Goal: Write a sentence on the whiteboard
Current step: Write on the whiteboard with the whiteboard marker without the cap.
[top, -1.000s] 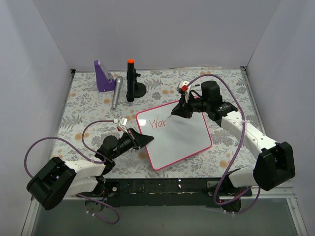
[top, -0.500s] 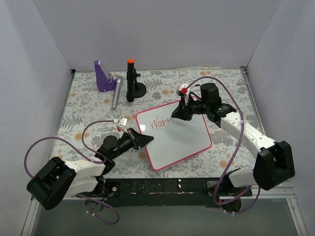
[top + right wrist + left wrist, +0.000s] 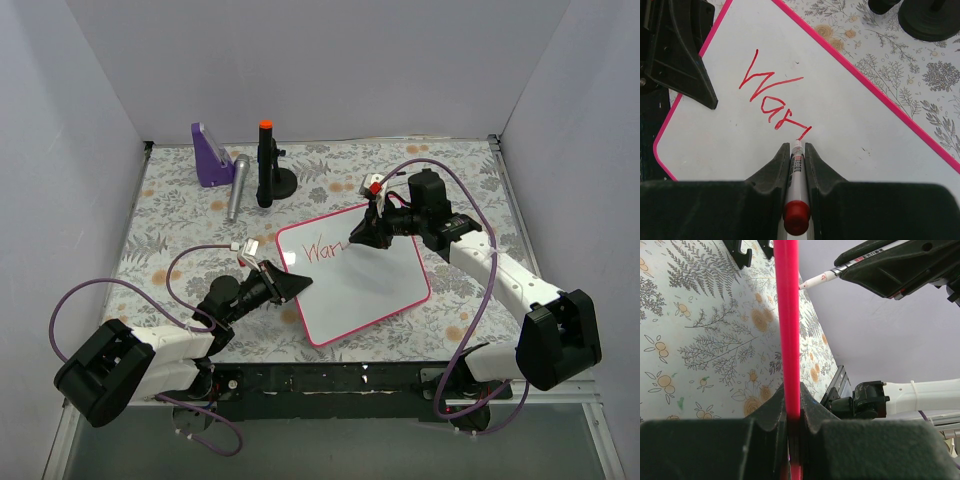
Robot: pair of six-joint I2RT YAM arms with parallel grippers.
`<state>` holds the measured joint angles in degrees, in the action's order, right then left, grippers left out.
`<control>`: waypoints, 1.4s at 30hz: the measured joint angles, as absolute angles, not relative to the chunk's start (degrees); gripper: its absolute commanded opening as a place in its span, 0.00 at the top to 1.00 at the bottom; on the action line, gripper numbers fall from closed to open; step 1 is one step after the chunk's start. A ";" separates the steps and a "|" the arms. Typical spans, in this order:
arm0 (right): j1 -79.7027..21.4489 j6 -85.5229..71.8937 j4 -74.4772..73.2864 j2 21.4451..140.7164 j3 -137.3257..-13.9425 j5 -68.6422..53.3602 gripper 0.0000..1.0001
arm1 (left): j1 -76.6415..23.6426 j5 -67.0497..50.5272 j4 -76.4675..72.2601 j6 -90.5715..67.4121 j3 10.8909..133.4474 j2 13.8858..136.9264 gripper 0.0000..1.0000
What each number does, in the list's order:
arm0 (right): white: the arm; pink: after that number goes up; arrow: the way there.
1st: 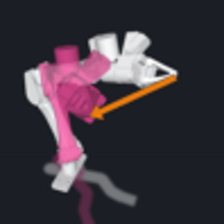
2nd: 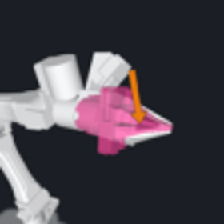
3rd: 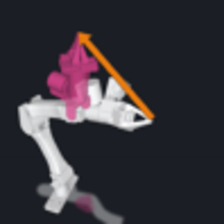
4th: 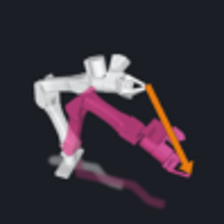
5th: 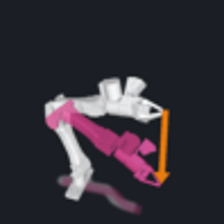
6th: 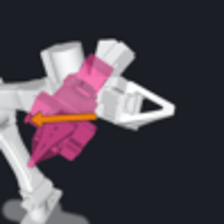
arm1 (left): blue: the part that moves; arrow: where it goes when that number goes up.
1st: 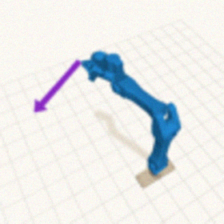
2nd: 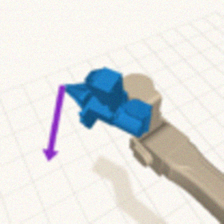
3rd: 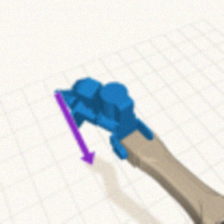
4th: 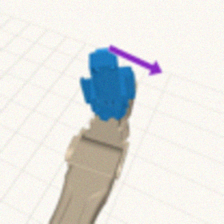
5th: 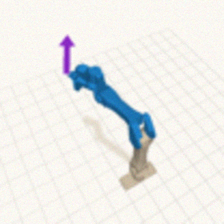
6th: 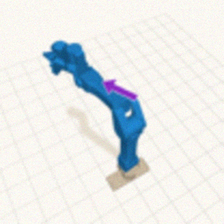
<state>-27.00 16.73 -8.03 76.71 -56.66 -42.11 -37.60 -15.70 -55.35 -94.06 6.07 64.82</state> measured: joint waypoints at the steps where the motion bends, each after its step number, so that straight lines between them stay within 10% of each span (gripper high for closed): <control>1: -27.00 16.73 -8.05 76.71 -56.66 -42.11 0.99 | -37.60 -15.70 -55.35 -94.06 6.07 64.82 1.00; 42: -24.45 17.19 -9.74 78.56 -58.43 -43.27 0.99 | -37.60 -15.66 -55.51 -94.39 6.07 65.14 1.00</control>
